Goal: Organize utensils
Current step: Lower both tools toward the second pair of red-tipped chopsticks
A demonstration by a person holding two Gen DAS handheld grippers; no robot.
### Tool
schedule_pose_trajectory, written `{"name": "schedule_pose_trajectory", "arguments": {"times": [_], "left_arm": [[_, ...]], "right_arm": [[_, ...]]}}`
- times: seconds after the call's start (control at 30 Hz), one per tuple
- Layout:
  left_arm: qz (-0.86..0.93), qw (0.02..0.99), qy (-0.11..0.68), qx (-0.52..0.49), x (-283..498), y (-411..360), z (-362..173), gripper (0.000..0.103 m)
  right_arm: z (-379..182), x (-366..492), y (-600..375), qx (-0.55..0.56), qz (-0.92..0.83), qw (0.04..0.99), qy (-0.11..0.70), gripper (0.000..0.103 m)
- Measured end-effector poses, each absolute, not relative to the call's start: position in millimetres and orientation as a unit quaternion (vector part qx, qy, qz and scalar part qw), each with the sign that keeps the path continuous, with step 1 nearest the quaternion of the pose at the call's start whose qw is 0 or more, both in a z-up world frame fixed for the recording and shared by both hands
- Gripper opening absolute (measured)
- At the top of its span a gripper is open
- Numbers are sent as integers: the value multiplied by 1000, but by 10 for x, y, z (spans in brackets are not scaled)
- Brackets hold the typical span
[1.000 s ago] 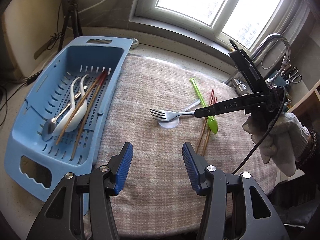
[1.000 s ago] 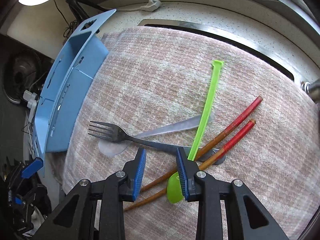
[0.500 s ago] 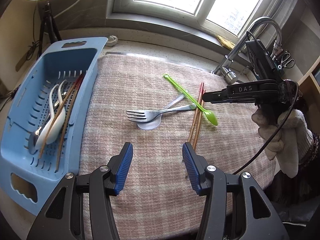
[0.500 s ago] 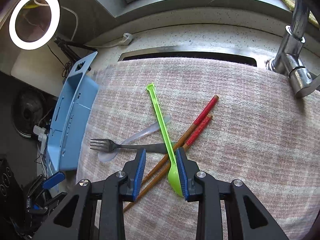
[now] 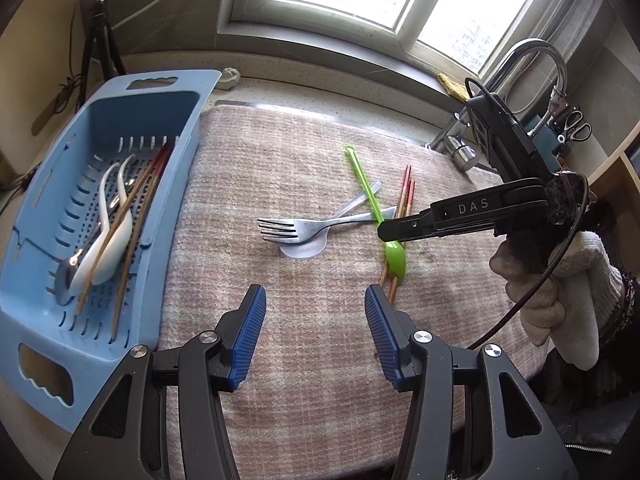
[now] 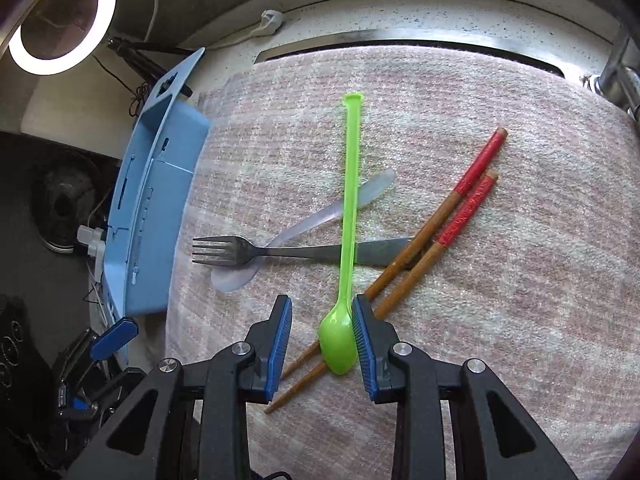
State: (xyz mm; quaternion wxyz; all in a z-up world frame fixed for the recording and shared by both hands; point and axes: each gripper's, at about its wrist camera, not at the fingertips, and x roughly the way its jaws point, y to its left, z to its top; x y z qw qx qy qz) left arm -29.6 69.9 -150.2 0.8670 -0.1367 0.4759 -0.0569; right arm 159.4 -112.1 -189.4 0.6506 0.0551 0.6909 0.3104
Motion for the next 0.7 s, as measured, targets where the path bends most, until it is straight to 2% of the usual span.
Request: {"name": "schedule_pose_trajectory", "arguments": {"times": [0.2,0.53,0.7], "left_arm": [[-52,867,476,-140,-339,714,-1500,50],[-77,871,470,-122,-273,619,-1486,50],[-101,867,474,-113,-141,511,-1511,50]], "right_arm": [[-1892,1580,-959,76,322,647,687,28],[-1736,1620,-1541,76,233,710,660,28],[-1825,1585,-1568,69,212,711,667,21]]}}
